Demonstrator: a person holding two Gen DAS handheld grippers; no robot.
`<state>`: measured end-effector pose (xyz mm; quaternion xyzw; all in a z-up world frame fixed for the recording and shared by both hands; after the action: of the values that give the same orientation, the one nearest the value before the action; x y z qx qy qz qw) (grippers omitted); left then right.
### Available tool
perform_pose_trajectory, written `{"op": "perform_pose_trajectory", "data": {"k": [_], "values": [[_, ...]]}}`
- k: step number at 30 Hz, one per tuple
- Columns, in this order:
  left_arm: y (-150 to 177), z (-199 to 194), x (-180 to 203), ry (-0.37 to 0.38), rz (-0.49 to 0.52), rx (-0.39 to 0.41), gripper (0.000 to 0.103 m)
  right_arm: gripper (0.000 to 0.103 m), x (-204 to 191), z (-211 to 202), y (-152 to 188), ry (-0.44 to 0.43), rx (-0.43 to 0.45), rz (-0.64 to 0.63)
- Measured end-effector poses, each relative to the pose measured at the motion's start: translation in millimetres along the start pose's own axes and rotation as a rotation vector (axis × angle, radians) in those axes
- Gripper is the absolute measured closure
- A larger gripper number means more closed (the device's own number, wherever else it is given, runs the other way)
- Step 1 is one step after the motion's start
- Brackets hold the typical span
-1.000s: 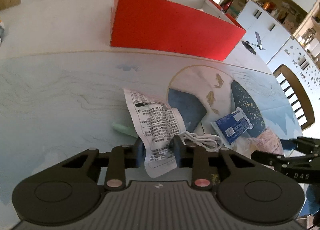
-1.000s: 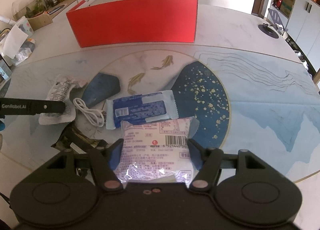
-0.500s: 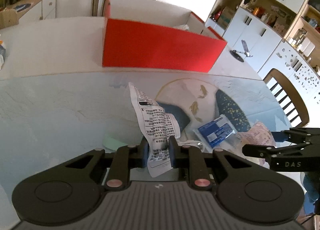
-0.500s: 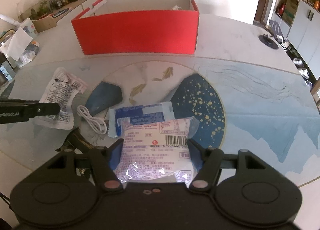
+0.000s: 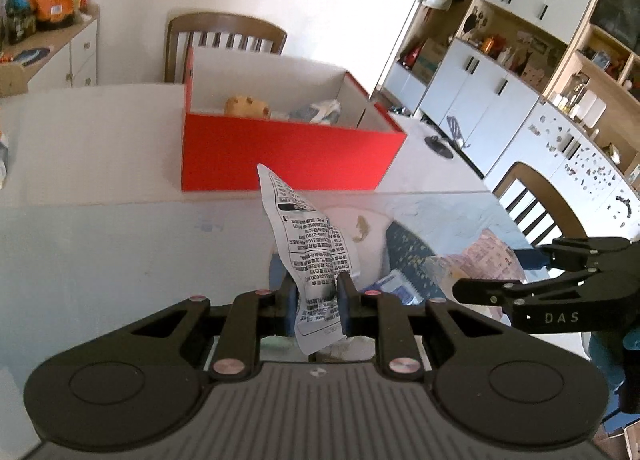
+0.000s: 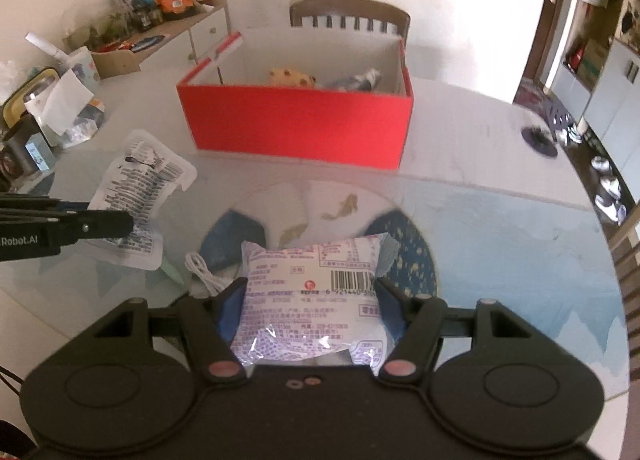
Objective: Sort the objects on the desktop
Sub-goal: 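Lift the white packet and pink-printed bag and carry them toward the red box, then bring both held packets over the open red box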
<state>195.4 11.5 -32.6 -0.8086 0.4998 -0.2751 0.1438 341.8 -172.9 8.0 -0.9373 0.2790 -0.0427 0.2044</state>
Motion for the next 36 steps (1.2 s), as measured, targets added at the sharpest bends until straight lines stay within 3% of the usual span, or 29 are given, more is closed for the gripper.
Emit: {"op": "perform_pose_trajectory", "data": {"k": [11, 36], "values": [[-39.1, -25.0, 4.1, 0.001, -0.006, 0.076, 0.084, 0.036, -0.7, -34.4, -53.2, -0.017, 0.074, -0.081], [-103.2, -11.9, -2.1, 0.004, -0.046, 0.114, 0.084, 0.036, 16.8, -35.1, -129.0, -0.071, 0.094, -0.107]]}}
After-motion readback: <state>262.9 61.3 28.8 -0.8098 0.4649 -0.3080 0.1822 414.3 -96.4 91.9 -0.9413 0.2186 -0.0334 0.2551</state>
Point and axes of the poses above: each gripper's, at about its wrist camera, not at the fingertips, and z roughly the way its jaws point, x to its right, y to its underside, the point moved 5 cm from there along z, roughly the way its jaws point, and after that the axes turned 13 degrees about -x, right-handed, at the moved point
